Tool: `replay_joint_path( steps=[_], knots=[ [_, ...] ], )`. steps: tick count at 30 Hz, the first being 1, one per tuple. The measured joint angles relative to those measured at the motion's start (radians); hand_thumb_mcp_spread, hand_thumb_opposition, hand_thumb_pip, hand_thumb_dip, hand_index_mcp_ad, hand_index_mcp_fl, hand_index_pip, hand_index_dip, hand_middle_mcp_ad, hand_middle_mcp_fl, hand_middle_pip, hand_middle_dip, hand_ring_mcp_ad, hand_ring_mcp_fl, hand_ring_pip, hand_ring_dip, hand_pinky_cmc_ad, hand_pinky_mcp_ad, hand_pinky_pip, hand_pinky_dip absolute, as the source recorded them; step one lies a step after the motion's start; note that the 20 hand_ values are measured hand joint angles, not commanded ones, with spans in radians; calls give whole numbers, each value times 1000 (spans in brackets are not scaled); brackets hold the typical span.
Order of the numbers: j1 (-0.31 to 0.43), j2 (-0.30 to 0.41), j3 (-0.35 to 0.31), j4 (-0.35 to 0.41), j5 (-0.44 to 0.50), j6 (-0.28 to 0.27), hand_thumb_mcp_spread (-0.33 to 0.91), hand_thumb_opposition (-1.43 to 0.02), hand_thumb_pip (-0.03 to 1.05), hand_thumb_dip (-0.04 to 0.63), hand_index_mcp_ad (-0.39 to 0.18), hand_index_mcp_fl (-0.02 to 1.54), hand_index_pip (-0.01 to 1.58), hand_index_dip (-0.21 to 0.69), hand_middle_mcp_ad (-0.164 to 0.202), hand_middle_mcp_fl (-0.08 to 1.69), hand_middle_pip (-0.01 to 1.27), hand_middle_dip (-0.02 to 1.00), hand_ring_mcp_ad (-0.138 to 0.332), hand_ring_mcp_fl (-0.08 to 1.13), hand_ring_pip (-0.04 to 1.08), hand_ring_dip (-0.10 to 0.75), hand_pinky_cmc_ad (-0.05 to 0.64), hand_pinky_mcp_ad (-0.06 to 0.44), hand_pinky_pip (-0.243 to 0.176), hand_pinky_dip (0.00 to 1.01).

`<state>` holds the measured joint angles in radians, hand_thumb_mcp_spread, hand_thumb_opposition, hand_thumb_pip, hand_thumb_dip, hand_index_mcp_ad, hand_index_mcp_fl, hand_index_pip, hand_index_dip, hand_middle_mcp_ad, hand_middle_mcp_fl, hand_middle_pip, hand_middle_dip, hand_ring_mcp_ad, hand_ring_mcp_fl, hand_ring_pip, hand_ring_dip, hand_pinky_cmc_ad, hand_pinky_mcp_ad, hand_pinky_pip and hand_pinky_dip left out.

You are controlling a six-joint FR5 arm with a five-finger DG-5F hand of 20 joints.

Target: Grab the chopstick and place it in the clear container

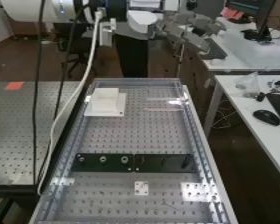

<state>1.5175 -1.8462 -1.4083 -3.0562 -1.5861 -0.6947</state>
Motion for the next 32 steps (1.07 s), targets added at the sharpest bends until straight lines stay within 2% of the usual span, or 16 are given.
replay_joint_path(
  steps=[8, 19, 24, 32],
  knots=[
    [2, 25, -24, 23, 19, 21, 290, -703, 290, 68, -187, 393, 51, 182, 38, 232, 138, 216, 127, 19, 112, 136, 508, 393, -47, 180],
    [60, 121, -121, 39, 74, 28, 290, -703, 291, 68, -187, 393, 51, 182, 38, 232, 138, 216, 127, 19, 112, 136, 508, 393, -47, 180],
    [103, 173, -185, 52, 152, 43, 286, -703, 290, 70, -187, 393, 51, 182, 38, 236, 138, 216, 127, 19, 112, 136, 508, 393, -47, 180],
    [116, 209, -223, 53, 160, 61, 286, -703, 290, 70, -187, 393, 51, 182, 38, 236, 134, 216, 127, 19, 112, 136, 506, 393, -47, 180]
  ],
)
